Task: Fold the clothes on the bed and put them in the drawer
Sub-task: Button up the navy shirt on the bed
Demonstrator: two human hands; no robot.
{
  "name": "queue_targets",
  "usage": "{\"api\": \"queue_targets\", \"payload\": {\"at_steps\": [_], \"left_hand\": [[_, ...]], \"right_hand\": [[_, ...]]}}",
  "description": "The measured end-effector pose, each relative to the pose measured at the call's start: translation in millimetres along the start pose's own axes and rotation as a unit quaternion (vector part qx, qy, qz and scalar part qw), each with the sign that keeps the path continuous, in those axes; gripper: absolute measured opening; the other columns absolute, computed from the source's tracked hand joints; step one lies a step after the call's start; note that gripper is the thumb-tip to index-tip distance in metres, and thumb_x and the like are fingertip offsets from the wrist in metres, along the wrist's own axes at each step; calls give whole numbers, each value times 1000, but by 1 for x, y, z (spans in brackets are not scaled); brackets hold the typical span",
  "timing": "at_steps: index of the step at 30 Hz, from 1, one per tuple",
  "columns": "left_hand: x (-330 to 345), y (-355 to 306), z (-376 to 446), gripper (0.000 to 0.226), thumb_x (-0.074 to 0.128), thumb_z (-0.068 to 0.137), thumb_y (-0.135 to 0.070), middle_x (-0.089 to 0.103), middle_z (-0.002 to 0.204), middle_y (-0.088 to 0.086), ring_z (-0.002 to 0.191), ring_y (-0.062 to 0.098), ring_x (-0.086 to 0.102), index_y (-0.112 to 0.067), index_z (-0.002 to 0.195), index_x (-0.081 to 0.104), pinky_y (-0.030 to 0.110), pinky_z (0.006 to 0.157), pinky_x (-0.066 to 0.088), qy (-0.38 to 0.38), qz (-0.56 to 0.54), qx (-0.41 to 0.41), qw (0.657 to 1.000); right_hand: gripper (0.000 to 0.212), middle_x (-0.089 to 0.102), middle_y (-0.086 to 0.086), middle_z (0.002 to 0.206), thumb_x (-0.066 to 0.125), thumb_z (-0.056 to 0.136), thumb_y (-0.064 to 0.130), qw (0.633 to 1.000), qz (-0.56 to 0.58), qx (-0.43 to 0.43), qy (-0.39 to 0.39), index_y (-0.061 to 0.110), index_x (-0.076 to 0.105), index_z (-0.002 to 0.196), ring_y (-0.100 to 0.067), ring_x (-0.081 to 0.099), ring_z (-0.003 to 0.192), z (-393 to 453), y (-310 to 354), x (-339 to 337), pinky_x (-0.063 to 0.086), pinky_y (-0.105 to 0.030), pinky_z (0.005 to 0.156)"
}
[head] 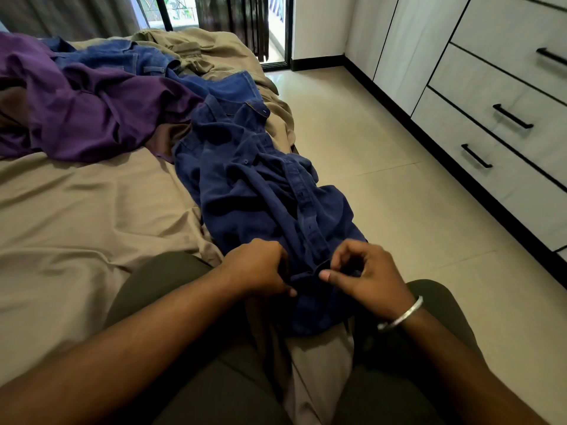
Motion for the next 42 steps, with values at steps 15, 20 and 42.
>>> {"api": "queue_targets", "payload": {"at_steps": [15, 20, 42], "left_hand": [[2, 9, -3, 24, 42, 99, 3, 60, 80, 4, 66, 17, 61, -15, 98, 58, 31, 60, 57, 95, -333, -75, 935], [17, -4, -12, 15, 57, 96, -6, 65, 83, 3, 67, 14, 65, -16, 106, 52, 27, 59, 54, 210, -284, -34, 935], [-29, 28, 23, 49, 76, 80, -24, 60, 106, 9, 78, 27, 64, -20, 108, 36, 42, 64, 61, -146, -223, -114, 957]], "right_hand": [[25, 68, 3, 70, 54, 70, -9, 992, -39, 7, -119, 10, 66, 79, -12, 60, 60, -20, 0, 12, 42, -9, 54], [25, 66, 8, 74, 54, 69, 11, 992, -78, -91, -23, 16, 66, 90, -9, 59, 57, -25, 16, 18, 48, -22, 56], [21, 63, 11, 87, 48, 78, 35, 956, -206, -150, 148, 26, 63, 89, -12, 61, 78, -7, 7, 49, 53, -42, 63]]}}
Point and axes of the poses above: each hand's wrist, its own z-axis towards the middle knuckle, its own x-axis out of the palm, y = z × x, the point moved 6 cm from there along z, towards the middle knuckle
